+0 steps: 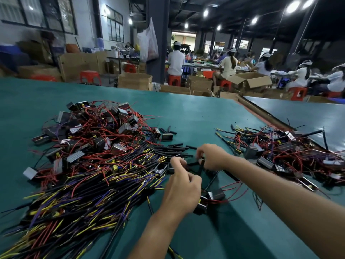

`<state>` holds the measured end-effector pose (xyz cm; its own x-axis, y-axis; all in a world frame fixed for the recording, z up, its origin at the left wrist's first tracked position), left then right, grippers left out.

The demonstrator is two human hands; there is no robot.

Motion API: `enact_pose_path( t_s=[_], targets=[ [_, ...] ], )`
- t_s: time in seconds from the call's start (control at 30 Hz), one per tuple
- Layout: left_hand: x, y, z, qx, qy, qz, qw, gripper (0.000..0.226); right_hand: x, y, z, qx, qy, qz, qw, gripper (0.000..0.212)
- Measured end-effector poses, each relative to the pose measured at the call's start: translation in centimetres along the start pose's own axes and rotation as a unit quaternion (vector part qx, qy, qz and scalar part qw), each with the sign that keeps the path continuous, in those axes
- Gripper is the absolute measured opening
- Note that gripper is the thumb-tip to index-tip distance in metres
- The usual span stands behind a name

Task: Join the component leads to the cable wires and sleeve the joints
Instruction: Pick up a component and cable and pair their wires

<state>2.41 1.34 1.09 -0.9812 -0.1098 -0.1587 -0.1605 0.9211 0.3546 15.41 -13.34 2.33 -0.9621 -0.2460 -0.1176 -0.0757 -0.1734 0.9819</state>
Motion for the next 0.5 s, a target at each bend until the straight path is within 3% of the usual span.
enact_pose_path(
  t_s=[0.2,0.3,0.4,0.5],
  targets=[
    [-0.2,0.0,0.6,0.016,0.021,-0.003,1.000,0.017,0.8,0.3,0.8,-0.015,0.033,-0.034,0.999,0.013],
    [-0.4,0.4,0.4,0.081,0.058,0.011,0.995,0.021,2.2,1.8,1.0,-0.118,-0.013,-0.059,0.991,0.008],
    [-0.5,0.7,0.0,0.101,0.051,0.014,0.994,0.027,5.2,3.6,0.8,-0.329,-0.065,-0.113,0.935,0.001],
    [-0.3,0.3,-0.3,0.122,0.056,0.034,0.990,0.026,7.9,3.7,1.7,-0.473,-0.093,-0.111,0.869,0.012]
  ],
)
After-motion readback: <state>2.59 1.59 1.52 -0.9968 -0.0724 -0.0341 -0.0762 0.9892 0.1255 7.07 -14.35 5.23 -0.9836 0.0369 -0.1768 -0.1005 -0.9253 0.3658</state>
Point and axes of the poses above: each hand's wrist, its own x-axis away from the middle knuckle, its own y-axis out of the back of the hand, z = x × y, the point moved 3 cm from there along -x, towards the middle knuckle, and after that the axes turned 8 degrees about -z, right-handed, at the moved point
